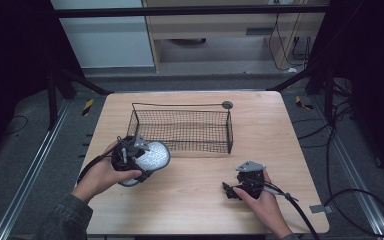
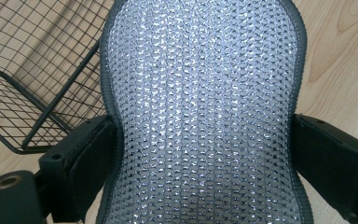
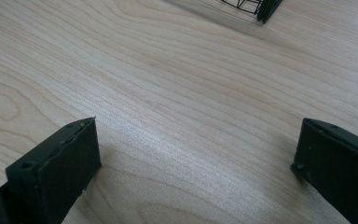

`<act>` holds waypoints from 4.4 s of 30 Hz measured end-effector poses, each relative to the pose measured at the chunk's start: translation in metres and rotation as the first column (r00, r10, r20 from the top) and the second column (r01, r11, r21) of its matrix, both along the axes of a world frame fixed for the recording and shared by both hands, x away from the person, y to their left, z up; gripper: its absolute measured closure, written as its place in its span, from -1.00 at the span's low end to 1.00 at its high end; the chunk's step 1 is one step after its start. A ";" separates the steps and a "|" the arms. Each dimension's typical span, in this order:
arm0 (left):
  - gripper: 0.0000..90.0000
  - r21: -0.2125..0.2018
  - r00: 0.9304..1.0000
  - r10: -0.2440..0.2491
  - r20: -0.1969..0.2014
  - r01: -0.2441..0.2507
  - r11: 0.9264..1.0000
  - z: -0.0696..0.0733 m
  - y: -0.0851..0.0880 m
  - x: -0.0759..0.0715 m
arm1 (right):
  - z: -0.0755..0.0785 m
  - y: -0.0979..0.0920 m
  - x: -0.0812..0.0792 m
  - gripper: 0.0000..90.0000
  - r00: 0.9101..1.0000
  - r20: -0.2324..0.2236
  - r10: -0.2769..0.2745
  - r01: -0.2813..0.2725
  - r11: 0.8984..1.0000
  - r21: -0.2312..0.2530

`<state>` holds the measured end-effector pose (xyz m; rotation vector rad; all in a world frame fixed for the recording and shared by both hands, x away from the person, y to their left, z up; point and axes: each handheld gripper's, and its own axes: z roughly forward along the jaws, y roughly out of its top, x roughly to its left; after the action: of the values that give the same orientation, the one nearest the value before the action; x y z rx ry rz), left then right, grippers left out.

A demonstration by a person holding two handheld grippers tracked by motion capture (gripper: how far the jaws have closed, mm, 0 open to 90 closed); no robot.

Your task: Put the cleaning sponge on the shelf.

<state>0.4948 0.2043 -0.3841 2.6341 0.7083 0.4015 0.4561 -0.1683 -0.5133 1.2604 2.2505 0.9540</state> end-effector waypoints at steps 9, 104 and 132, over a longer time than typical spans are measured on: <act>-0.83 0.013 0.999 -0.027 0.018 0.027 1.000 0.011 -0.002 0.003 | 0.000 0.000 0.000 -0.99 1.000 0.001 0.000 0.000 1.000 -0.001; -0.82 0.198 0.947 -0.245 0.209 0.205 0.959 0.041 -0.010 0.115 | 0.000 0.001 0.000 -0.99 1.000 -0.001 -0.012 0.012 1.000 0.001; -0.82 0.254 0.925 -0.300 0.233 0.240 0.937 0.032 -0.018 0.114 | 0.000 0.001 0.000 -0.99 1.000 0.000 -0.011 0.011 1.000 0.001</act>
<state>0.6090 0.1868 -0.3525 2.7539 0.2147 0.7750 0.4557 -0.1672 -0.5134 1.2726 2.2409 0.9513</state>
